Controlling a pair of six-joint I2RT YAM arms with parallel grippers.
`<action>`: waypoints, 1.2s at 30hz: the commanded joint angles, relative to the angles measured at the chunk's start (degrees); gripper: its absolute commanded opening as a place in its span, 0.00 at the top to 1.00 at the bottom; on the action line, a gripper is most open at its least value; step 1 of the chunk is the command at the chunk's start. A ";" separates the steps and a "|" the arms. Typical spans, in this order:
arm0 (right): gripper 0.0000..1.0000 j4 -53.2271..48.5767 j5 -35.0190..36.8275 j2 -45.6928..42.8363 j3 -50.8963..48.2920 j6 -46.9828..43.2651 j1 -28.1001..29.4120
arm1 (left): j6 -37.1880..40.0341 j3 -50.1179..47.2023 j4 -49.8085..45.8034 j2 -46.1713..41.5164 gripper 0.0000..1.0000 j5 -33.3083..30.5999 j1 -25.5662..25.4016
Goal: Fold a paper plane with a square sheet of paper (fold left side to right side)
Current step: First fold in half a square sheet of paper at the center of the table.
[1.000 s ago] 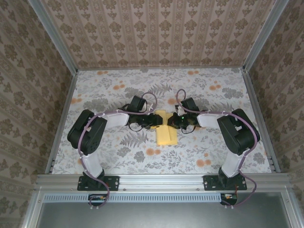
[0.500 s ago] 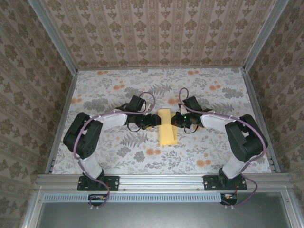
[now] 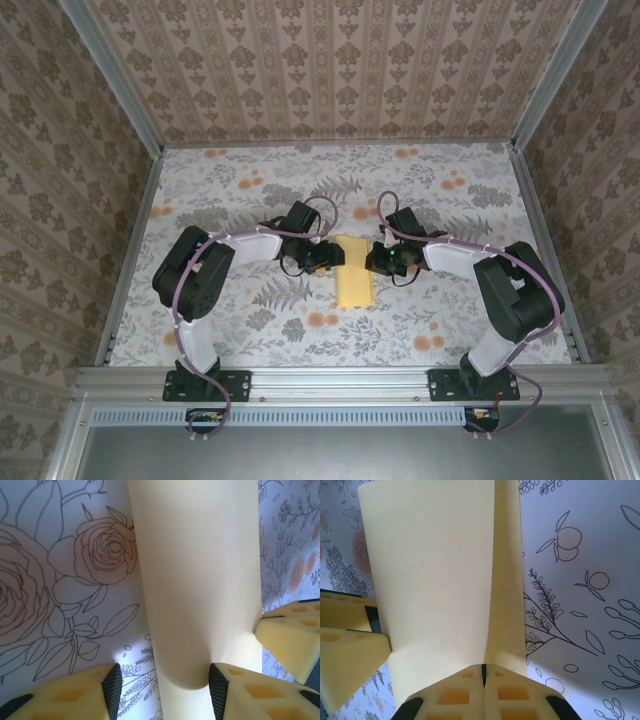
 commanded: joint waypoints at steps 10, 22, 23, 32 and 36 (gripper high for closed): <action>0.67 -2.88 9.34 -6.57 -1.86 -1.79 -0.82 | 0.76 3.50 -4.85 4.77 0.51 -4.18 -2.84; 0.54 -4.95 19.62 -18.91 -6.07 -1.85 -2.00 | 0.22 7.43 -8.70 8.68 0.47 -5.84 -4.51; 0.53 -5.02 19.94 -19.46 -6.21 -1.90 -2.08 | 0.30 7.83 -9.02 8.92 0.47 -5.92 -4.67; 0.52 -5.72 19.47 -21.68 -6.92 -2.46 -2.32 | 0.91 11.05 -11.68 11.71 0.46 -6.38 -5.87; 0.52 -5.68 18.89 -22.18 -7.27 -2.39 -2.37 | 0.93 11.93 -12.41 12.66 0.45 -6.39 -6.06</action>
